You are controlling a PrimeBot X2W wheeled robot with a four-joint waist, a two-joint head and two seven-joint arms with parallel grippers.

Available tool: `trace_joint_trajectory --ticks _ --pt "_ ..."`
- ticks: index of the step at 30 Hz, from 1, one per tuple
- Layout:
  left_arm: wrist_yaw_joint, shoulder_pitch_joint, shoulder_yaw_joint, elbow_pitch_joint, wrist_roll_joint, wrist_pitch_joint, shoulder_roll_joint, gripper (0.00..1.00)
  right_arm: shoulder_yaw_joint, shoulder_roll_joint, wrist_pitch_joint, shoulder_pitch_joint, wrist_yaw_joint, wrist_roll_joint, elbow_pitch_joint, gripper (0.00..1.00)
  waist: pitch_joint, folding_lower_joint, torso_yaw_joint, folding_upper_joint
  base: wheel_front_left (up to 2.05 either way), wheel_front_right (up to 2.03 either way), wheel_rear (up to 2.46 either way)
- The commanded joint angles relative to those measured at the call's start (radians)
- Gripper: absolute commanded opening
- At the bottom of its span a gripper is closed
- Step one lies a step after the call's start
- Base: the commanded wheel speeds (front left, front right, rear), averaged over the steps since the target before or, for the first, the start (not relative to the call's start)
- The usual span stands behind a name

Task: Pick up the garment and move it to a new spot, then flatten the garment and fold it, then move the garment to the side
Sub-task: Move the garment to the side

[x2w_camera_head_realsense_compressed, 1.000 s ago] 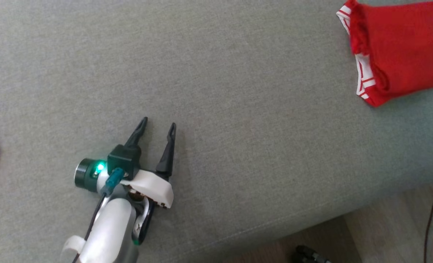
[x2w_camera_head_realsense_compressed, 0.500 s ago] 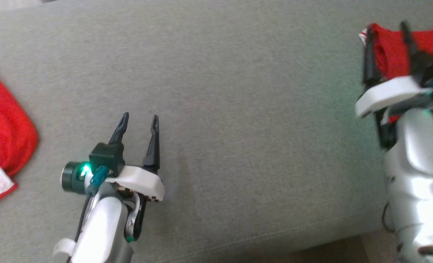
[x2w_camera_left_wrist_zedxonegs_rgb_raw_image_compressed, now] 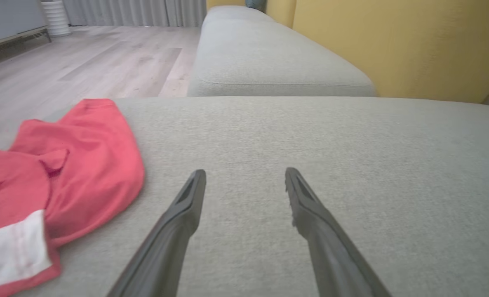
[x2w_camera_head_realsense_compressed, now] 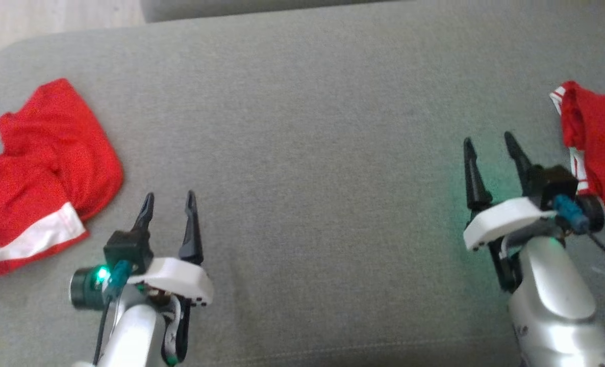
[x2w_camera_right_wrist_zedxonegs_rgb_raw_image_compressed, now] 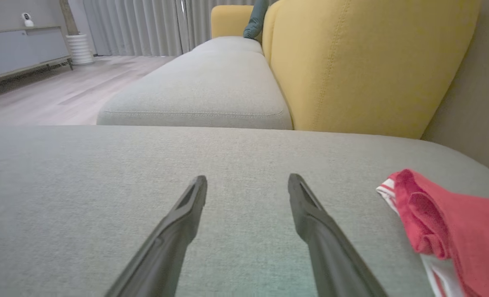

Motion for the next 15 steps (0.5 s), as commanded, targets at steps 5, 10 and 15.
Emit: trace_joint_trajectory --ticks 5,10,15 --pt "0.012 0.016 0.063 -0.035 -0.009 -0.005 0.005 1.0 0.059 0.011 -0.006 0.035 0.007 0.035 -0.037 1.0 -0.048 0.0 0.035 0.0 0.0 0.0 0.0" --pt "0.012 0.04 0.086 -0.036 -0.002 -0.005 0.005 1.0 0.077 0.011 -0.006 0.066 0.007 0.064 -0.054 1.0 -0.074 0.0 0.048 0.0 0.0 0.0 0.0" --pt "0.01 0.059 0.108 -0.036 0.008 -0.005 0.005 1.0 0.082 0.011 -0.006 0.094 0.007 0.097 -0.075 1.0 -0.1 0.0 0.054 0.0 0.0 0.0 0.0"
